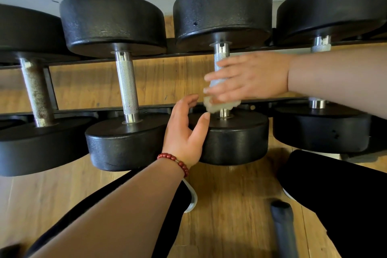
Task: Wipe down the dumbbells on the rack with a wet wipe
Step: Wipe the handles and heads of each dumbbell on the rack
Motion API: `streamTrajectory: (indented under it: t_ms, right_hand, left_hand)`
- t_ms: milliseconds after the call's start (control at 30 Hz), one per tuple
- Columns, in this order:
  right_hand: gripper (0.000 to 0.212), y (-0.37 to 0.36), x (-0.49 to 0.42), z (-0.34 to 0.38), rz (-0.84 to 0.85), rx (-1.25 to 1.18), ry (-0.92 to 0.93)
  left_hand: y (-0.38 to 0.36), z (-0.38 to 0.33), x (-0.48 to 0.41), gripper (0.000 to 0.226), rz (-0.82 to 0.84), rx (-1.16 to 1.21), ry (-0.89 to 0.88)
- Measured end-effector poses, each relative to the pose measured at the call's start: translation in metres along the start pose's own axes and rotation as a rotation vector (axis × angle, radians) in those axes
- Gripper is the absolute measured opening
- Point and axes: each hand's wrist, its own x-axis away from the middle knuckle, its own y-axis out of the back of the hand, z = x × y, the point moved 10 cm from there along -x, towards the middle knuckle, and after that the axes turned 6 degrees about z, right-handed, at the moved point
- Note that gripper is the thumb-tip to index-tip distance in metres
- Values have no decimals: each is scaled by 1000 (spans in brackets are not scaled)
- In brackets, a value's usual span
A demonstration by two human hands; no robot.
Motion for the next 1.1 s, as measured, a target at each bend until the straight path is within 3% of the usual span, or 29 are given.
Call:
streamTrajectory:
  t_ms: [100, 200, 267, 333, 367, 433, 533, 600, 767, 933, 1100]
  right_hand:
    - [44, -1, 4, -9, -34, -59, -149]
    - [44, -1, 6, 15, -48, -124, -144]
    - [51, 12, 5, 21, -177, -212, -142]
    - [66, 21, 7, 6, -351, -335, -316]
    - [65, 19, 8, -4, -357, -350, -389]
    - [42, 2, 3, -9, -181, -274, -411]
    - [43, -8, -2, 15, 22, -187, -208]
    - [44, -1, -2, 10, 6, -148, -172]
    - [38, 10, 4, -26, -178, -182, -512]
    - [38, 4, -7, 7, -92, -248, -297]
    - [37, 10, 4, -30, -193, -167, -590]
  left_hand:
    - [1, 1, 1, 63, -2, -6, 9]
    - [-1, 0, 0, 60, 10, -4, 10]
    - [0, 0, 0, 61, 7, -5, 7]
    - [1, 1, 0, 64, 4, -11, 7]
    - [0, 2, -1, 65, 5, -14, 9]
    - [0, 1, 0, 64, 5, -18, 8]
    - [0, -2, 0, 55, 9, -16, 1]
    - [0, -1, 0, 59, 6, -17, 6]
    - [0, 2, 0, 55, 3, -24, 26]
    - [0, -1, 0, 46, 7, -24, 17]
    - [0, 1, 0, 67, 6, -14, 18]
